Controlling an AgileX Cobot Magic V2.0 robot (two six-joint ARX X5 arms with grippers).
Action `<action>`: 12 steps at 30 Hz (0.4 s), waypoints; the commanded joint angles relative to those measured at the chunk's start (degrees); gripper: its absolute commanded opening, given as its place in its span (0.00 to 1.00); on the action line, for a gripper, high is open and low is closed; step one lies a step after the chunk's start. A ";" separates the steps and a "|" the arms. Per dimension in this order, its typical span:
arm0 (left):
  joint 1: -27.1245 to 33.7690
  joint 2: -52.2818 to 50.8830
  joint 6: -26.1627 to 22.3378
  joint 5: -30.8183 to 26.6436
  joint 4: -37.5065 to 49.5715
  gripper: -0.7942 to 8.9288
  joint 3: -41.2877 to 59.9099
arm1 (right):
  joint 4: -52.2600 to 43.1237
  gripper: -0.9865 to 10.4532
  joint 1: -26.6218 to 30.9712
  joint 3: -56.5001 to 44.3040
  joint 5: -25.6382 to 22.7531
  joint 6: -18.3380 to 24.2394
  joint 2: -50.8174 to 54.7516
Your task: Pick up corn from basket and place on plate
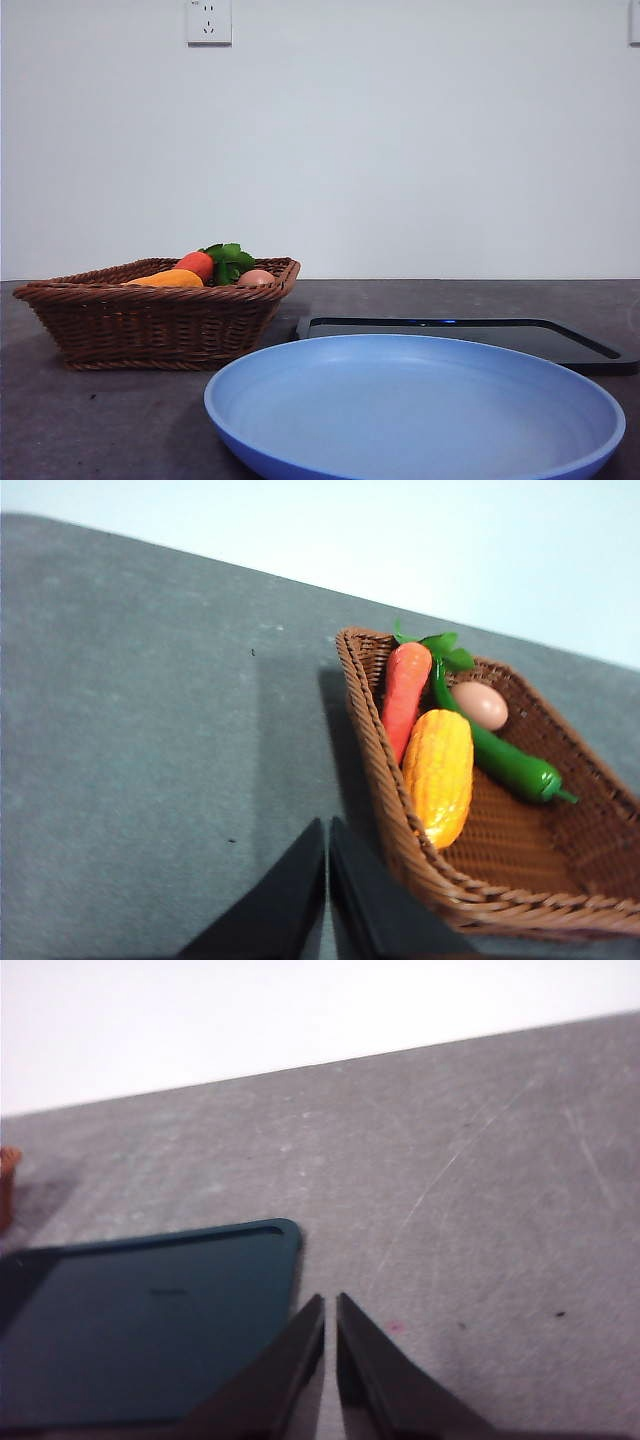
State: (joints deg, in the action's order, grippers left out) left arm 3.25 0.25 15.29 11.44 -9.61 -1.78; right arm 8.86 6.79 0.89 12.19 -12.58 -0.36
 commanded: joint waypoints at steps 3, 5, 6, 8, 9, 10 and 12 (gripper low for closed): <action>0.17 0.02 9.16 0.72 0.63 0.09 1.33 | 0.24 0.09 0.04 -0.11 2.43 -7.58 0.15; 0.17 0.02 11.61 2.38 0.46 0.09 0.79 | 0.31 0.09 0.04 0.37 3.43 -9.99 0.15; 0.17 0.02 12.61 3.34 0.33 0.09 0.37 | 0.39 0.09 0.04 0.61 3.43 -11.30 0.15; 0.17 0.02 14.36 5.16 0.26 0.09 -0.66 | 0.39 0.09 0.04 1.03 3.45 -14.23 0.15; 0.17 0.02 15.15 5.70 0.20 0.09 -1.18 | 0.39 0.09 0.04 1.27 3.50 -15.08 0.15; 0.17 0.04 16.22 6.14 0.09 0.09 -1.84 | 0.42 0.09 0.04 1.64 3.52 -15.91 0.13; 0.17 0.04 17.77 6.97 0.09 0.09 -3.13 | 0.50 0.09 0.04 2.64 4.52 -16.52 0.09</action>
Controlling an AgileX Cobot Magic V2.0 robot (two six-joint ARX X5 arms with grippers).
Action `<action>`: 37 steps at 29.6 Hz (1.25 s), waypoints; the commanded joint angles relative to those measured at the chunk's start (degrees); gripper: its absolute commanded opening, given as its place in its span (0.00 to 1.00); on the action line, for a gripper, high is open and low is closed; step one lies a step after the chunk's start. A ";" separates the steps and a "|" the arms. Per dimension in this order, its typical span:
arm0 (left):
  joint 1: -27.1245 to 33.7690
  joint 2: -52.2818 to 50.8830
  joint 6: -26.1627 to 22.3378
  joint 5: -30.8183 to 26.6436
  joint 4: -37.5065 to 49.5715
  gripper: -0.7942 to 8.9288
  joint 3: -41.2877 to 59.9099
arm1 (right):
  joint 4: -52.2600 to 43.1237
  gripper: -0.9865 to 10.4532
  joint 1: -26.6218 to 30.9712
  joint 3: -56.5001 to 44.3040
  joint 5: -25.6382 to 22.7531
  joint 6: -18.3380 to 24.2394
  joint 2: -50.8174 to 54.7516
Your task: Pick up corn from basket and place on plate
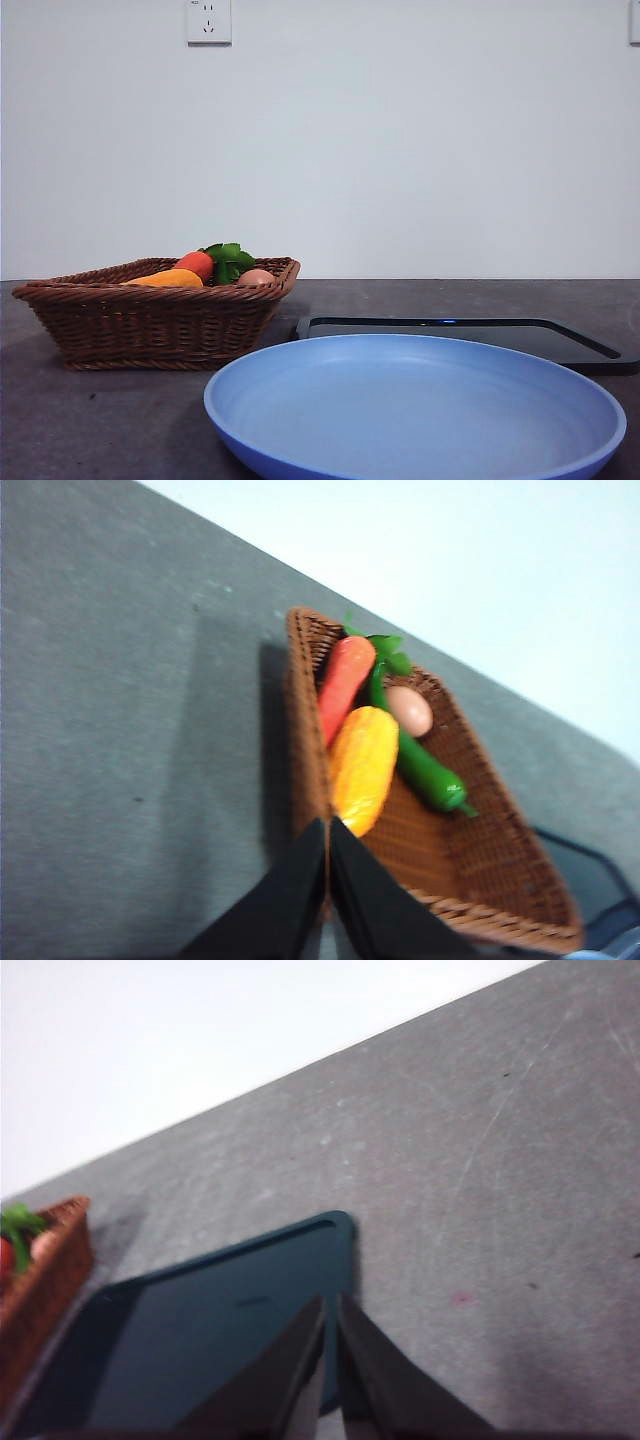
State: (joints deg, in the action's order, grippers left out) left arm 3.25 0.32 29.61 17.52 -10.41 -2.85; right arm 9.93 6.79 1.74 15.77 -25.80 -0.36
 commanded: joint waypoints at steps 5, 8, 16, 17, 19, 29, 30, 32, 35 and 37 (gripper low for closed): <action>0.17 1.16 3.91 2.91 -1.97 0.09 -6.75 | 1.73 0.09 0.04 6.56 2.40 -4.00 -0.83; 0.17 3.63 3.13 6.75 -4.63 0.09 -10.01 | 4.20 0.09 0.04 10.80 3.17 -3.41 -2.86; 0.15 13.57 -6.12 12.41 -14.21 0.09 -21.11 | 12.61 0.09 0.02 23.61 9.49 5.31 -13.68; 0.15 15.21 -7.74 14.10 -15.32 0.09 -22.64 | 14.49 0.09 -0.02 25.51 10.47 7.19 -15.58; 0.15 18.27 -10.27 16.44 -17.59 0.09 -25.51 | 17.99 0.09 -0.24 28.85 12.11 10.56 -18.91; -0.46 29.88 -22.43 17.62 -31.19 0.09 -36.04 | 35.91 0.09 -6.62 41.18 14.19 25.44 -33.55; -0.81 30.53 -22.99 17.62 -32.06 0.09 -36.39 | 36.89 0.09 -7.48 41.55 14.19 25.79 -34.45; -1.68 31.82 -24.09 17.62 -33.81 0.09 -37.00 | 38.34 0.09 -9.44 41.88 13.97 26.51 -35.98; -3.32 33.44 -25.09 17.59 -35.54 0.09 -37.31 | 39.45 0.09 -12.81 41.88 12.26 26.75 -38.07; -3.72 34.18 -25.09 17.59 -35.08 0.09 -37.31 | 39.71 0.09 -14.51 41.88 12.26 26.73 -39.56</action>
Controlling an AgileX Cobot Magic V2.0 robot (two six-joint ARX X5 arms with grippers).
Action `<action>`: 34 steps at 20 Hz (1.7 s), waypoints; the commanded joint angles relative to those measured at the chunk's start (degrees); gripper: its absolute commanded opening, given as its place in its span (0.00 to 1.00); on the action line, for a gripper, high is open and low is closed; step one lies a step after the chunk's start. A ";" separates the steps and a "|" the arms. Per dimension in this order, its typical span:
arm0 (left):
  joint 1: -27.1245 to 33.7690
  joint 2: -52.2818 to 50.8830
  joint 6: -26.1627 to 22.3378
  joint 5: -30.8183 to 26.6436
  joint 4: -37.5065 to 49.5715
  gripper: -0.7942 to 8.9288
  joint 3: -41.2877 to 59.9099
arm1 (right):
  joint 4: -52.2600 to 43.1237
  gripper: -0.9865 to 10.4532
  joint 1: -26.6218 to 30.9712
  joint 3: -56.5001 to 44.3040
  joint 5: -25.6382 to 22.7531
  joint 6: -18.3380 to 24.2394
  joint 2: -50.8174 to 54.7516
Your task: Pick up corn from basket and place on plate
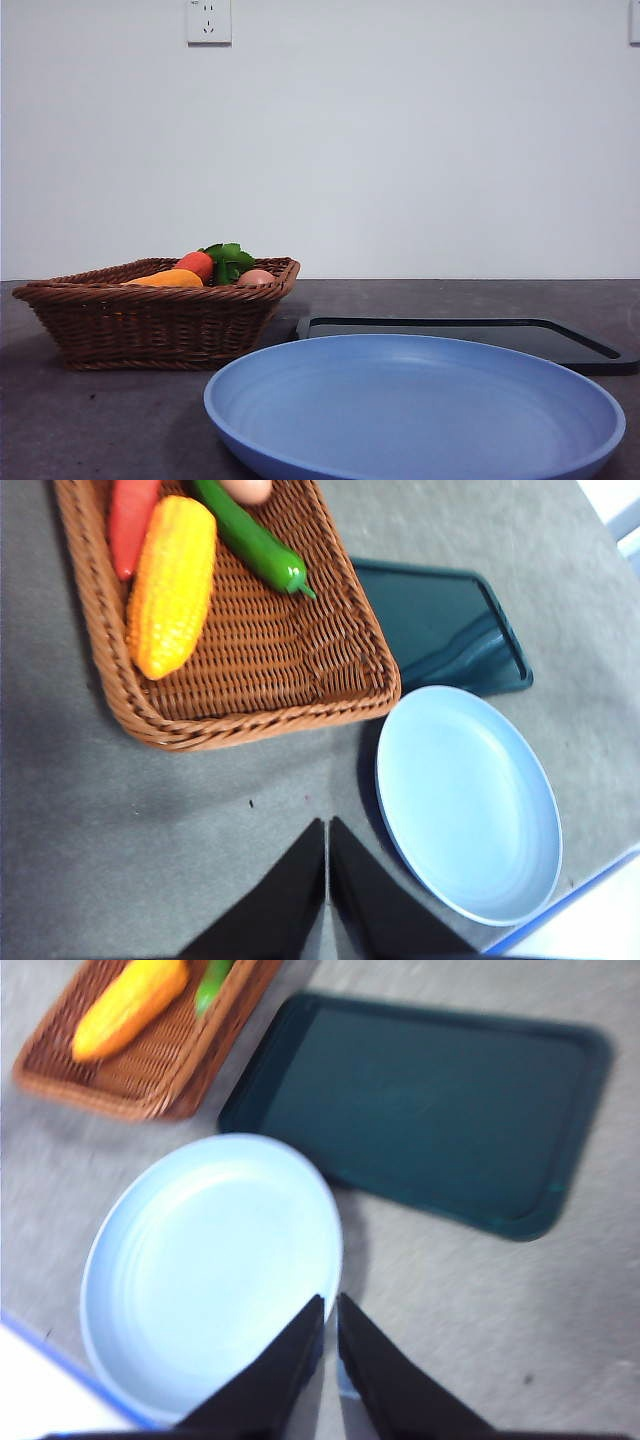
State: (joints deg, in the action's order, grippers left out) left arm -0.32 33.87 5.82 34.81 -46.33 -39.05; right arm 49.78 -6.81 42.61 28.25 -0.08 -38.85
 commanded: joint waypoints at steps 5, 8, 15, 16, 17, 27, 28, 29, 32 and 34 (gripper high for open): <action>-0.15 0.77 -0.44 0.31 1.38 0.39 -1.11 | -0.39 0.28 -1.60 1.01 -0.22 -0.63 -2.73; -0.15 0.94 -0.39 0.31 1.36 0.51 -1.11 | -0.44 0.38 -1.62 1.01 -0.66 -2.14 -4.42; -0.15 0.94 -0.20 0.31 1.73 0.51 -1.11 | -2.40 0.38 -3.89 1.01 -0.63 -2.93 -15.80; -0.15 0.94 -0.20 0.31 1.75 0.51 -1.11 | -3.37 0.38 -4.76 1.01 -0.63 -2.95 -18.03; -0.15 0.94 -0.20 0.31 1.73 0.51 -1.11 | -4.50 0.38 -5.70 1.01 -0.63 -2.95 -20.33; -0.15 0.94 -0.20 0.31 1.70 0.51 -1.11 | -15.63 0.33 -11.47 1.01 -0.66 -3.19 -41.46; -0.15 0.94 -0.20 0.31 1.70 0.51 -1.11 | -16.31 0.32 -11.80 1.01 -0.66 -3.19 -42.69; -0.15 0.94 -0.20 0.31 1.70 0.51 -1.11 | -16.92 0.31 -12.02 1.01 -0.63 -3.19 -43.78; -0.15 0.94 -0.20 0.31 1.70 0.51 -1.11 | -17.77 0.29 -12.94 1.01 -0.61 -3.19 -45.97; -0.15 0.94 -0.22 0.31 1.75 0.51 -1.11 | -18.32 0.22 -13.42 1.01 -0.63 -3.17 -46.93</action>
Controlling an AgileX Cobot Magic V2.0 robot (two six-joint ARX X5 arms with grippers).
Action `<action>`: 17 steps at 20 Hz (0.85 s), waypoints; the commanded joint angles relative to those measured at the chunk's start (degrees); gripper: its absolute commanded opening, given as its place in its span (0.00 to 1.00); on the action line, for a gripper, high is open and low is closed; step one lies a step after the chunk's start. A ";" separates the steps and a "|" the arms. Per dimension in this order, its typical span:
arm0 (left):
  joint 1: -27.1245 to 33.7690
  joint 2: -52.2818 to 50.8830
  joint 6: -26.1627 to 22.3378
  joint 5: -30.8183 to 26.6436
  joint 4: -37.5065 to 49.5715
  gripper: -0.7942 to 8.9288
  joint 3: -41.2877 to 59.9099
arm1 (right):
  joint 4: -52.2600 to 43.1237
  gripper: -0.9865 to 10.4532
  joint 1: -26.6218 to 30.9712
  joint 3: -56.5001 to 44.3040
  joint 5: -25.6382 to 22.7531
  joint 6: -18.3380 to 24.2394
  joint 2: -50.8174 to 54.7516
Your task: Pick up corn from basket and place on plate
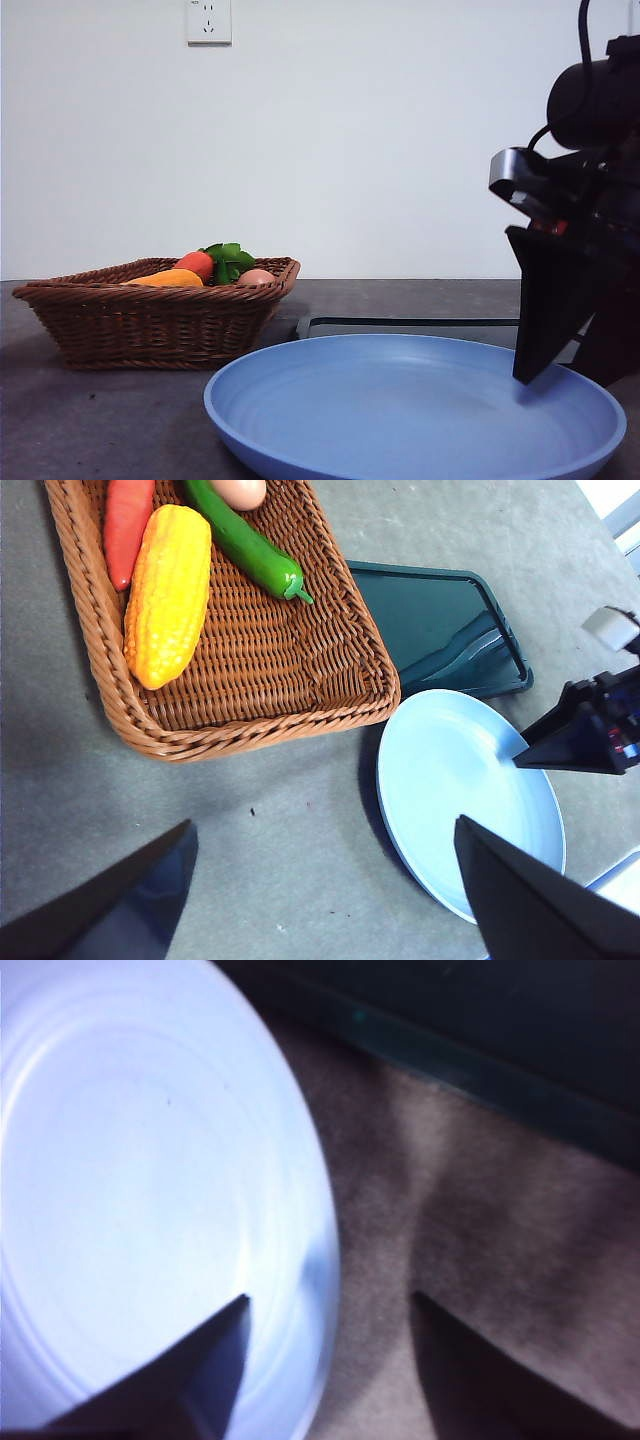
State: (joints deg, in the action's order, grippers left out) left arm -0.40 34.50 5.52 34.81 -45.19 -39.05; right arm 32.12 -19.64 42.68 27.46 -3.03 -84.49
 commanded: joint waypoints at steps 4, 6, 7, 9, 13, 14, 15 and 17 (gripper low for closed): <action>-0.07 0.31 0.11 0.31 0.66 0.51 -1.11 | -1.11 0.15 -1.03 0.94 0.15 -0.24 -1.66; -0.07 0.31 0.09 0.31 0.66 0.51 -1.11 | -1.25 0.09 -1.03 0.94 0.13 -0.24 -1.66; -0.07 0.31 0.09 0.31 0.68 0.51 -1.14 | -1.40 0.09 -1.01 0.94 0.13 -0.26 -1.66; -0.07 0.50 0.09 0.31 1.09 0.51 -1.18 | -1.62 0.09 -0.96 0.94 0.13 -0.79 -1.66; -0.87 3.17 0.00 -0.85 1.62 0.51 -2.80 | -0.22 0.09 -0.90 1.27 0.22 -2.29 -0.90; -1.44 4.26 -0.15 -1.81 1.92 0.51 -3.43 | 0.81 0.09 -0.90 1.40 0.68 -2.23 -0.15; -2.34 5.60 -0.15 -3.28 2.82 0.51 -4.13 | 1.86 0.09 -0.92 1.46 1.27 -2.19 0.94; -4.72 9.18 -0.17 -6.21 5.44 0.51 -5.88 | 4.15 0.09 -0.92 1.62 1.84 -2.19 4.04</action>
State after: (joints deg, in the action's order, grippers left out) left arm -4.93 43.05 5.50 29.02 -40.53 -43.72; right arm 36.67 -20.25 43.24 28.56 -4.97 -80.27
